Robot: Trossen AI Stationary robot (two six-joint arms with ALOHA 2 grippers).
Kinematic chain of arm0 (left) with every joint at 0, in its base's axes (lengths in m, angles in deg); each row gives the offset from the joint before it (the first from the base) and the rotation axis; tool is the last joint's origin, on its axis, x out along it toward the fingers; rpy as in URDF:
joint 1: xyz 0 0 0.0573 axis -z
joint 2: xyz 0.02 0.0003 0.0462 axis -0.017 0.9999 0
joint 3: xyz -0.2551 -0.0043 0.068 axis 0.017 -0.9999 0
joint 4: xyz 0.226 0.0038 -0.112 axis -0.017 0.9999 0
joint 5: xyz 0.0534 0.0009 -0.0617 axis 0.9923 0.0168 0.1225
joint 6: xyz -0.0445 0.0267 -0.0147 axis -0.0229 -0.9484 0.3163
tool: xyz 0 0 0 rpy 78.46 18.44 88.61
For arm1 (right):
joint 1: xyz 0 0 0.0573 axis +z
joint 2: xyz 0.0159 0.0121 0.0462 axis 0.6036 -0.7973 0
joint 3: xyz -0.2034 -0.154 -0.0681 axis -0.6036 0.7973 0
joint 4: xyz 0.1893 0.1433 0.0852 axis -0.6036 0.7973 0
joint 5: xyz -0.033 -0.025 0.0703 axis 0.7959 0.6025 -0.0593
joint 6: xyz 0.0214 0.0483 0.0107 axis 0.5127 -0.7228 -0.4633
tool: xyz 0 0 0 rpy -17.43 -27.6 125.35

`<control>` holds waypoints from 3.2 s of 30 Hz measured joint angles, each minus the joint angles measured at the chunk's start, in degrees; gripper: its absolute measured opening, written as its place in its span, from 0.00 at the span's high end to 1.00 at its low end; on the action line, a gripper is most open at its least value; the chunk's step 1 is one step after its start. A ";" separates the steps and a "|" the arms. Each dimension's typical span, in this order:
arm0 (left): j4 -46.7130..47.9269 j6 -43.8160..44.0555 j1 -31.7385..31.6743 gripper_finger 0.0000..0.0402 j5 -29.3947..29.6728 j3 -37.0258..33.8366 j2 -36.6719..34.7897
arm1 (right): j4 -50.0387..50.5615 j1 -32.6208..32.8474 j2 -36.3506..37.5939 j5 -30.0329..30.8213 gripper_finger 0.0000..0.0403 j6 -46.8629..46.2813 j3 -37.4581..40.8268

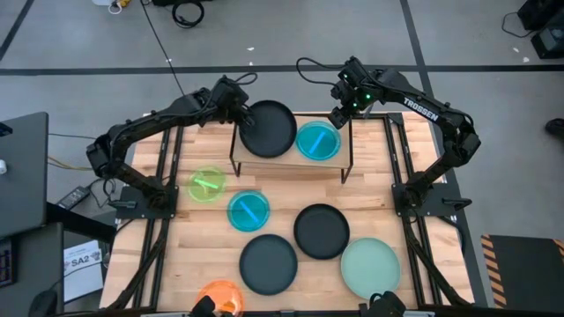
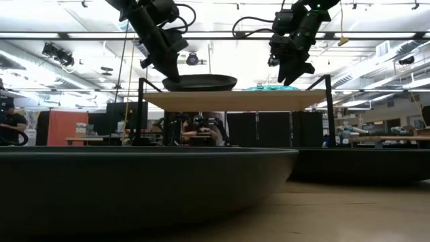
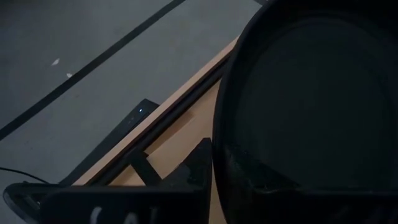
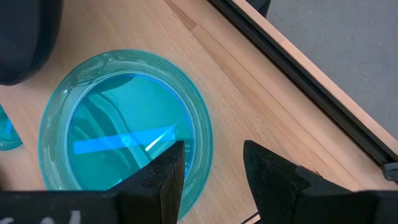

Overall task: Place and stack plates onto a shelf
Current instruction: Put the left black plate on the shelf, then stack the orange plate on top of the blue plate on the shelf

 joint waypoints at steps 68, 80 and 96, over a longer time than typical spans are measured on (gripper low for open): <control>34.59 28.55 48.90 0.67 -9.89 15.02 -0.52 | 0.02 0.02 0.00 0.02 0.58 0.02 0.00; 32.15 60.20 65.61 0.67 -9.86 6.12 -0.50 | 0.02 0.02 0.00 0.02 0.58 0.02 0.00; 5.24 82.92 77.11 0.67 -10.16 -12.92 -0.48 | 0.04 0.00 0.00 0.02 0.58 0.02 0.00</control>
